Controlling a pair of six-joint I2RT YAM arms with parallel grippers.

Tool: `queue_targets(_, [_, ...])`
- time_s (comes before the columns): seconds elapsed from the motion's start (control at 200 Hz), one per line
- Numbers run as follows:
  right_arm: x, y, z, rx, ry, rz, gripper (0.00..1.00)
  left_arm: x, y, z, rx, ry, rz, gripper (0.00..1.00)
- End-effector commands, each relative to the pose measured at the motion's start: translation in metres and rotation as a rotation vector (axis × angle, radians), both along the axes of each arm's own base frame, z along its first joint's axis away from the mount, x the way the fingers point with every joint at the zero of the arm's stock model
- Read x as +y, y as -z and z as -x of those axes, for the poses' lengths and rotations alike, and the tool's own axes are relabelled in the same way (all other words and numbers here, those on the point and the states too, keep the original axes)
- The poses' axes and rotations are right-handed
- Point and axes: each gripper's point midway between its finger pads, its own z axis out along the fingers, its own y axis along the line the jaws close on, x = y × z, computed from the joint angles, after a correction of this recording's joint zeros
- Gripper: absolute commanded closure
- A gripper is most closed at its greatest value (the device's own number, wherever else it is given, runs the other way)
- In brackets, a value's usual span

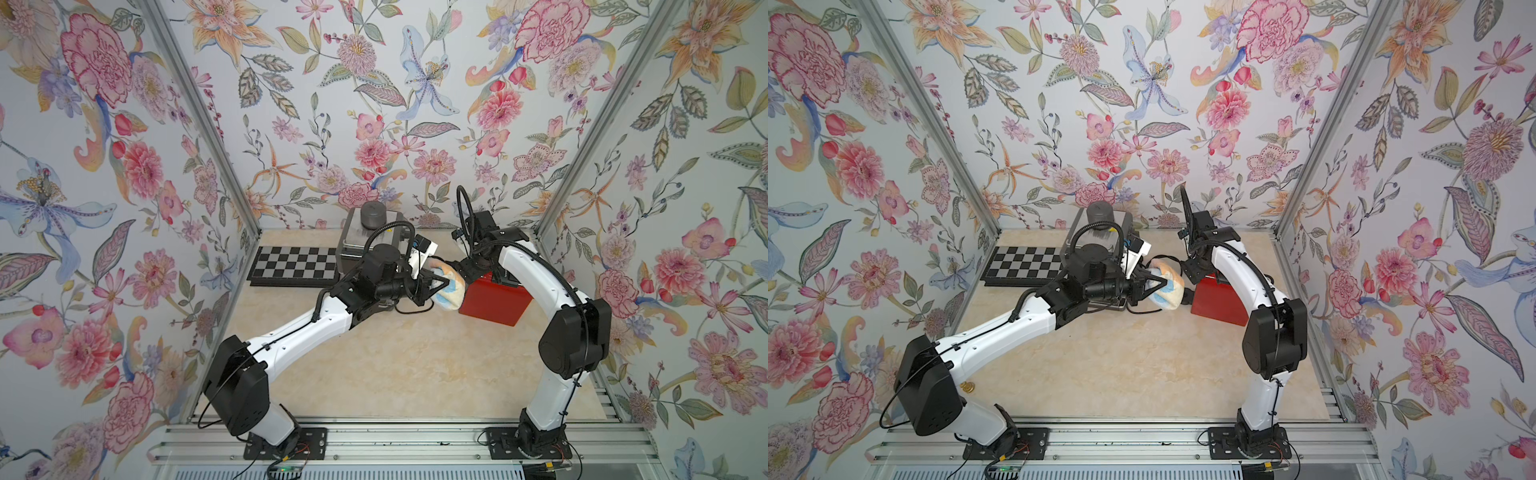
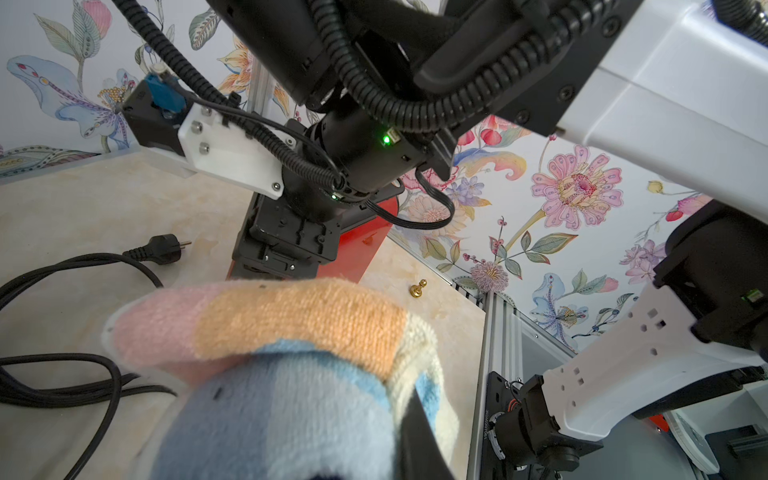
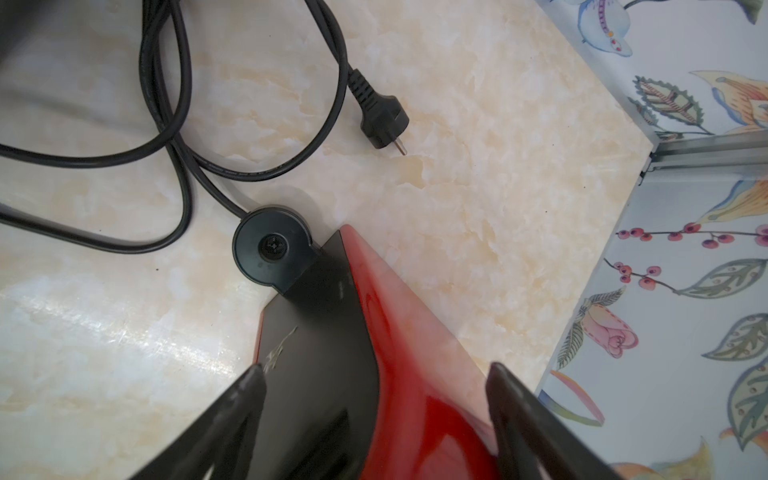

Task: Wipe the surface of a coffee machine
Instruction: Adjust the coffee machine at the center of the board, then wipe the dirt from the surface of the coffee machine.

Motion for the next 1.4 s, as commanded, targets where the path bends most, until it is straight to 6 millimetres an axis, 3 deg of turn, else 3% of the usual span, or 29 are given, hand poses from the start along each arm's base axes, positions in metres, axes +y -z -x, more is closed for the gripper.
queue_targets(0.0, [-0.036,0.008,0.030,0.175,0.128,0.041,0.09,-0.007,-0.001,-0.019,-0.013,-0.074,0.010,1.00])
queue_targets(0.225, [-0.038,-0.050,-0.012,0.027,0.237,-0.256,0.00,-0.028,0.032,-0.051,0.009,-0.174,-0.055,1.00])
queue_targets(0.385, [-0.044,-0.097,-0.022,-0.101,0.247,-0.419,0.00,-0.048,0.047,-0.079,0.017,-0.220,-0.064,1.00])
queue_targets(0.49, [-0.060,-0.110,-0.023,-0.143,0.285,-0.464,0.00,-0.062,0.055,-0.096,0.019,-0.234,-0.077,1.00])
queue_targets(0.645, [-0.082,-0.107,-0.021,-0.186,0.372,-0.481,0.00,-0.077,0.058,-0.119,-0.009,-0.251,-0.115,1.00])
queue_targets(0.776, [-0.086,-0.099,-0.018,-0.243,0.420,-0.566,0.00,-0.086,0.066,-0.129,0.001,-0.241,-0.126,1.00])
queue_targets(0.991, [-0.088,-0.076,-0.010,-0.215,0.463,-0.592,0.00,-0.075,0.085,-0.147,0.031,-0.266,-0.154,1.00])
queue_targets(1.396, [-0.097,-0.045,-0.001,-0.204,0.529,-0.600,0.00,-0.099,0.097,-0.130,0.065,-0.116,-0.054,1.00])
